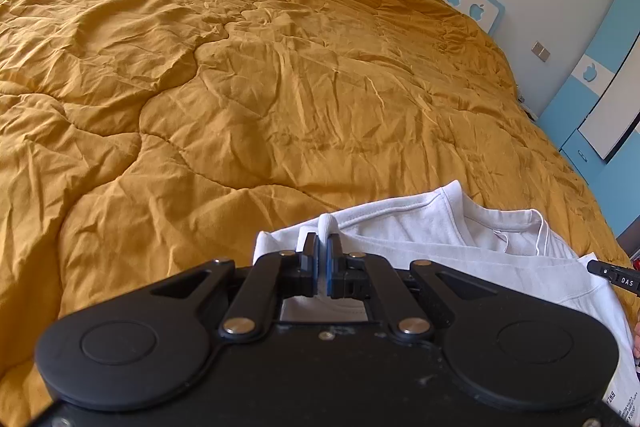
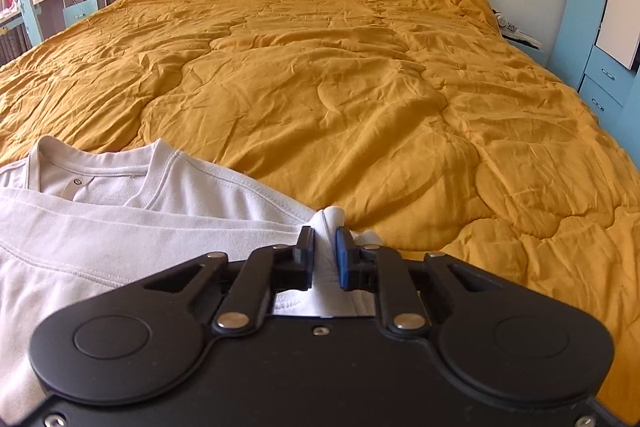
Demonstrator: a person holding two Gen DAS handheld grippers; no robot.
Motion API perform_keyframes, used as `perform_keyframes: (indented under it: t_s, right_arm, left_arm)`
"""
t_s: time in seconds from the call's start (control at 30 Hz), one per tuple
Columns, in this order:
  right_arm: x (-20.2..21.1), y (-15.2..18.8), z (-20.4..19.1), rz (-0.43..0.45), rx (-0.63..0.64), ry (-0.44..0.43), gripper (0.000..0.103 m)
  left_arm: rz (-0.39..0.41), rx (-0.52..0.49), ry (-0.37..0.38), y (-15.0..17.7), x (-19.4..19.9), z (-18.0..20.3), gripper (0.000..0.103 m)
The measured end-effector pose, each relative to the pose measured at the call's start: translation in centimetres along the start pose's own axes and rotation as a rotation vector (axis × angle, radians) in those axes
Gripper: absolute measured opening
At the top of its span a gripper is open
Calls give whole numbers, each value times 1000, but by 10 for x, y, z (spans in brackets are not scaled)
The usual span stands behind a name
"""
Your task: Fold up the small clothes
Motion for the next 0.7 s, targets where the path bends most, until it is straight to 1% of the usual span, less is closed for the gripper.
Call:
perform_keyframes:
  t_s: [0.07,0.2,0.27,0.3,0.37,0.43,0.53,0.57,0.6,0.67,0.7]
  right_arm:
    - [7,-3,1,33,-16,3,10]
    - [19,-13,10,124,-92,14,9]
    - [15,-13,15,130,-114,29,9]
    - [11,-12,17,125,-125,34,9]
    - [-1,-5,22,90,-144,45,9]
    - [-9,2,26,67,-171,44,8]
    - [-10,6,27,60,-182,37,8]
    - [-8,5,26,62,-171,42,8]
    - [-6,3,24,59,-155,48,9]
    - [0,-2,16,57,-100,70,11]
    - [3,-4,12,54,-73,81,13]
  left_arm:
    - [21,21,3,-2,5,-1,1]
    - [69,101,-3,-9,15,-9,1]
    - [87,105,-19,-12,14,-10,1]
    - [79,99,-24,-12,11,-10,1]
    - [31,72,-48,-6,-2,-9,1]
    - [-9,58,-55,0,-12,-9,2]
    - [-18,54,-46,-1,-11,-10,7]
    - [-10,52,-50,-2,-9,-11,13]
    - [-5,43,-58,-4,-4,-11,17]
    - [22,31,-81,-8,9,-11,22]
    - [34,26,-88,-11,17,-11,25]
Point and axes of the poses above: each gripper's, at about its wrist camera, not at the fingertips, and x roughly against the way its jaws point, z to its right, y to its underside, the point moved 10 cm from there along -x, roughly the way its jaws point, and after that the axes turned 14 degrees about -y, right-handed, at the moved point
